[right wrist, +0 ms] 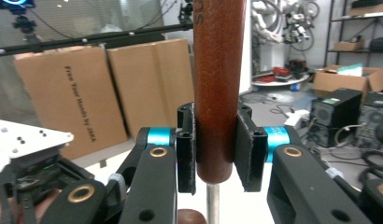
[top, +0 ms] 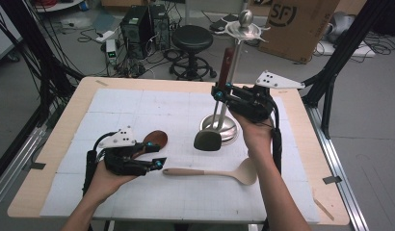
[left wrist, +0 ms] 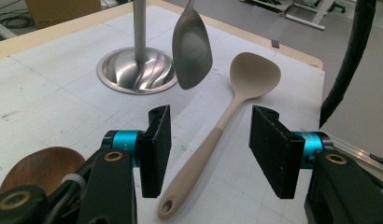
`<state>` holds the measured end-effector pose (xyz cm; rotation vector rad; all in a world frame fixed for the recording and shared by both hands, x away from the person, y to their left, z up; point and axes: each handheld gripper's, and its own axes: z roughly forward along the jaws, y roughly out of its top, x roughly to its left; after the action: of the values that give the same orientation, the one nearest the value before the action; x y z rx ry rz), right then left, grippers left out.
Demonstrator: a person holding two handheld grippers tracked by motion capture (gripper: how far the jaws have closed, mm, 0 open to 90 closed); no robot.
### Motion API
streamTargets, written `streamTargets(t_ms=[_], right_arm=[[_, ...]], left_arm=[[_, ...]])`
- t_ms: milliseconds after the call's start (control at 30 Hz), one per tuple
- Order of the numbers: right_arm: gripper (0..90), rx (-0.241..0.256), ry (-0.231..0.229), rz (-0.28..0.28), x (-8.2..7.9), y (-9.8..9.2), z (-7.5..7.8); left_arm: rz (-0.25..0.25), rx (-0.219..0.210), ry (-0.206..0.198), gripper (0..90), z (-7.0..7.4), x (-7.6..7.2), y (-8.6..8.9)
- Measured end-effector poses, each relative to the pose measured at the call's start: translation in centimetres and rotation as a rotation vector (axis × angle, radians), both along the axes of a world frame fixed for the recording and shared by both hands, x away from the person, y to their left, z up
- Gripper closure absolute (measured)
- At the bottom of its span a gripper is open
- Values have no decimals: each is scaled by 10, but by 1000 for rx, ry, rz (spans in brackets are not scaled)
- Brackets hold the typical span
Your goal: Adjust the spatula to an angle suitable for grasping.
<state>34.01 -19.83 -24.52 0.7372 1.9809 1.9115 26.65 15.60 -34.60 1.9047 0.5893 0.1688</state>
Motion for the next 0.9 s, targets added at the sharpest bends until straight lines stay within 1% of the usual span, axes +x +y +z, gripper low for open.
streamTargets(t_ms=[100,167,333,467,667,900], right_arm=[[728,-1,3,-24,4,-4,2],[728,7,7,-40,7,-6,4],[728,9,11,-67,11,-10,10],[728,12,17,-91,13,-12,10],[727,7,27,-108,17,-11,9],[726,6,39,-143,23,-11,9]], left_arm=[[3,3,1,484,-1,0,1],[4,1,1,484,-1,1,1],[7,4,0,481,-1,1,1],[7,6,-1,479,-1,1,0],[5,10,0,474,-2,1,0],[15,9,5,466,-4,3,2]])
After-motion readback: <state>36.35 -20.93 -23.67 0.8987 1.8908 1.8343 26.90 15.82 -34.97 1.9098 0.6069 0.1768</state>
